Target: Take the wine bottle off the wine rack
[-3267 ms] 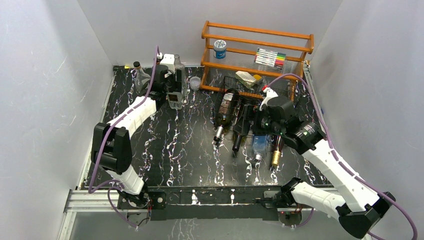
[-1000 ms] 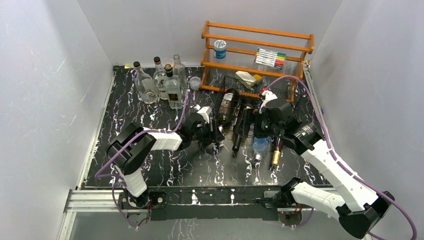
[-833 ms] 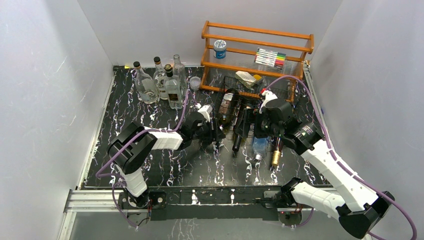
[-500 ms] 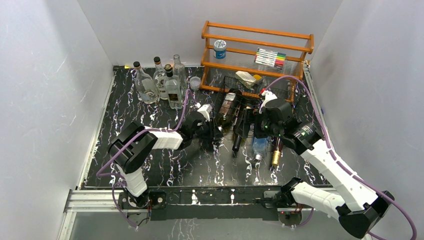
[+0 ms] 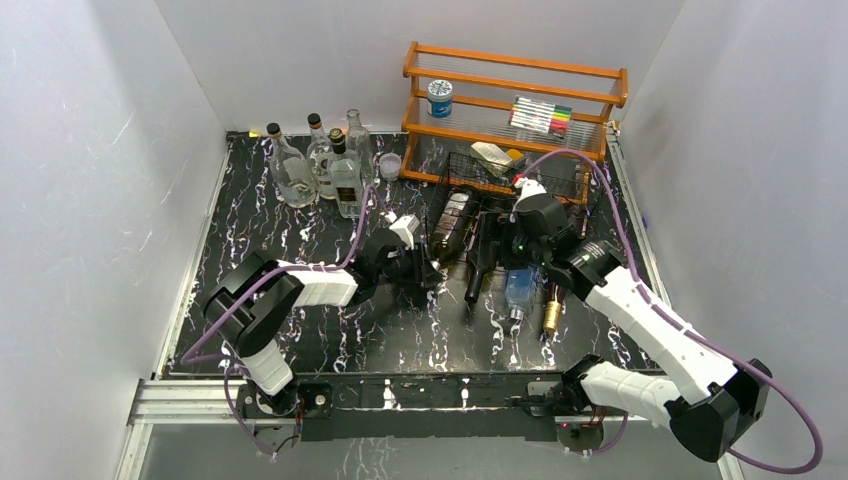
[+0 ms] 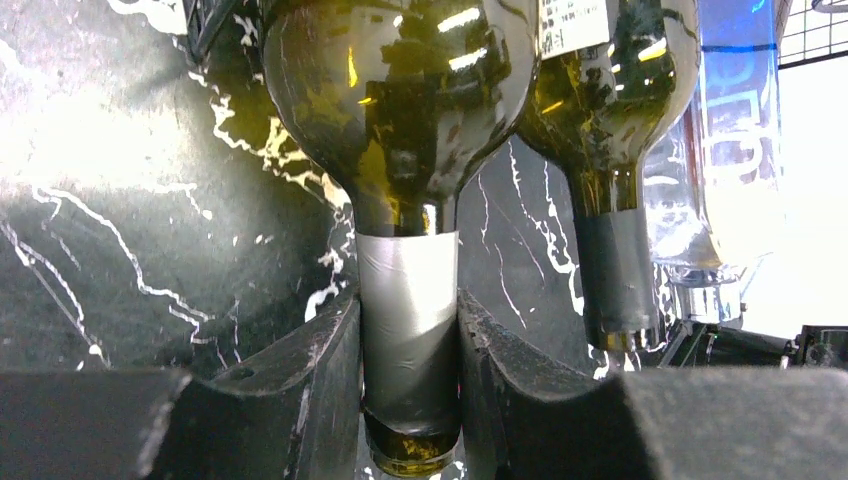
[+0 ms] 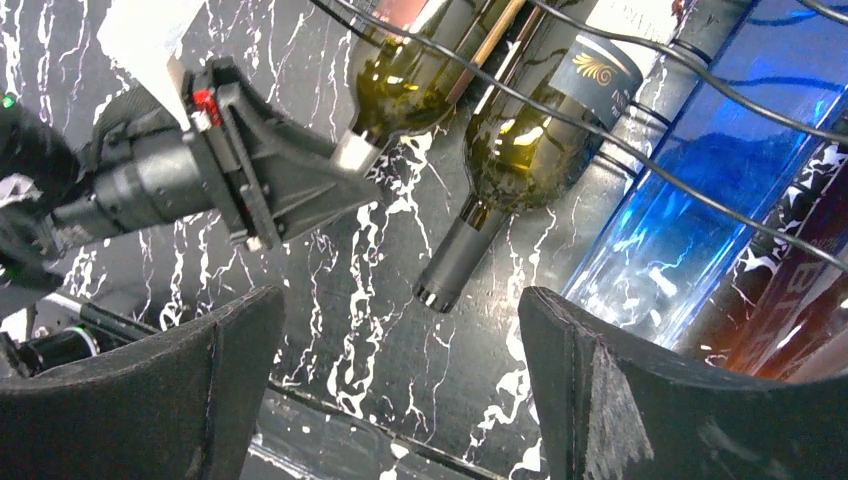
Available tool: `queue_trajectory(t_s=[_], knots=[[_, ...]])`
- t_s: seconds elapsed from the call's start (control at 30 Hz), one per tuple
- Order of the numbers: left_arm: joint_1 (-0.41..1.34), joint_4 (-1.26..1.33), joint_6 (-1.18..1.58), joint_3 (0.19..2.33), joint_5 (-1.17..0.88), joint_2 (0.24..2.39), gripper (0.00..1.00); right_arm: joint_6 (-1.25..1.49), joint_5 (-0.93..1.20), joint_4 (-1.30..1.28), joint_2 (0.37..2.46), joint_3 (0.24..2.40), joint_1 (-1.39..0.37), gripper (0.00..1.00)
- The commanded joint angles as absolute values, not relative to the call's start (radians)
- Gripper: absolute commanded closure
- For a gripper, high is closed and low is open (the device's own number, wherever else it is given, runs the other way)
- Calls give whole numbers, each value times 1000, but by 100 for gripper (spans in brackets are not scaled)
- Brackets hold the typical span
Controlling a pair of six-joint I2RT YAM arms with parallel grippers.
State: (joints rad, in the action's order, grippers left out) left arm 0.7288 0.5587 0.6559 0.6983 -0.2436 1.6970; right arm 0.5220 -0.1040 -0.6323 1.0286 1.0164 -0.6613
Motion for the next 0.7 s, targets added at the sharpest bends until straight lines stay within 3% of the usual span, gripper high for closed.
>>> queue_trajectory(t_s=[0.0, 0.17, 0.4, 0.67], knots=[[738, 549, 683, 659, -291, 1605, 100, 531, -147, -526, 1076, 1015, -658, 2], [742, 495, 706, 607, -297, 1511, 100, 483, -111, -510, 1125, 1018, -658, 2], [744, 198, 697, 594, -282, 1330, 100, 365, -52, -477, 1132, 1010, -659, 2], [743, -69, 726, 568, -292, 1099, 100, 195, 224, -273, 1081, 933, -720, 2]])
